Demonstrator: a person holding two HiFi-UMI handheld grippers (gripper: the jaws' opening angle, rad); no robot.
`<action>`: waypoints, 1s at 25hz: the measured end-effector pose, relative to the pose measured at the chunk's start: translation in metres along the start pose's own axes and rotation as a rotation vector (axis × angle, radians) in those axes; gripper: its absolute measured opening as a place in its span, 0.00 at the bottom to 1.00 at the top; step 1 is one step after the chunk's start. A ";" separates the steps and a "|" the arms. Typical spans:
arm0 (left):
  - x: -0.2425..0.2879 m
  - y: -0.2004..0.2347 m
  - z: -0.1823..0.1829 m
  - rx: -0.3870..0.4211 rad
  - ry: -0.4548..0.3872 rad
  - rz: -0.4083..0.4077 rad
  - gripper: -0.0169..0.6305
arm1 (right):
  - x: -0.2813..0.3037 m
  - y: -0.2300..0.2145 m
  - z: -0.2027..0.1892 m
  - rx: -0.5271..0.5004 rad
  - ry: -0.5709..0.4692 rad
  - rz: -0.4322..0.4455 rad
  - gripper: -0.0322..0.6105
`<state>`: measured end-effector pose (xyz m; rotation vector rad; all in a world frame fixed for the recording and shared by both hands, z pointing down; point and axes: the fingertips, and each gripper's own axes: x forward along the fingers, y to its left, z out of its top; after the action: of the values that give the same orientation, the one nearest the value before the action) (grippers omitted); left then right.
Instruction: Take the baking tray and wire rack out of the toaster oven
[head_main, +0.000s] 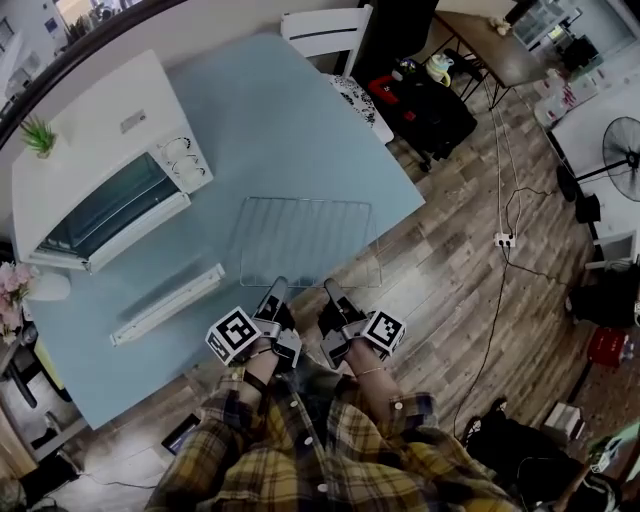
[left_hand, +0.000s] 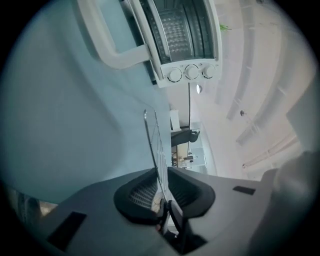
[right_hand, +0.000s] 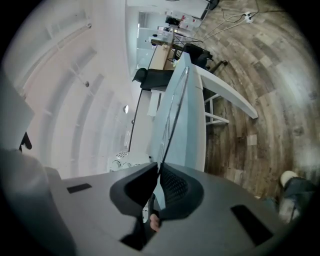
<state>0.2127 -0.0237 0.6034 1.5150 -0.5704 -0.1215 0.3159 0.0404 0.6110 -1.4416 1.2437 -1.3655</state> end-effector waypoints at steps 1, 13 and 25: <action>-0.001 0.001 0.001 -0.006 -0.005 0.005 0.16 | 0.002 -0.004 -0.002 0.009 0.003 -0.014 0.08; -0.021 -0.003 0.019 -0.009 -0.048 0.031 0.40 | 0.016 -0.026 -0.018 0.160 -0.028 -0.081 0.09; -0.042 -0.004 0.019 -0.003 -0.090 0.007 0.38 | 0.011 -0.042 -0.032 0.212 0.038 -0.047 0.21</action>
<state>0.1693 -0.0240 0.5867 1.5099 -0.6475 -0.1860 0.2895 0.0419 0.6583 -1.3103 1.0585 -1.5140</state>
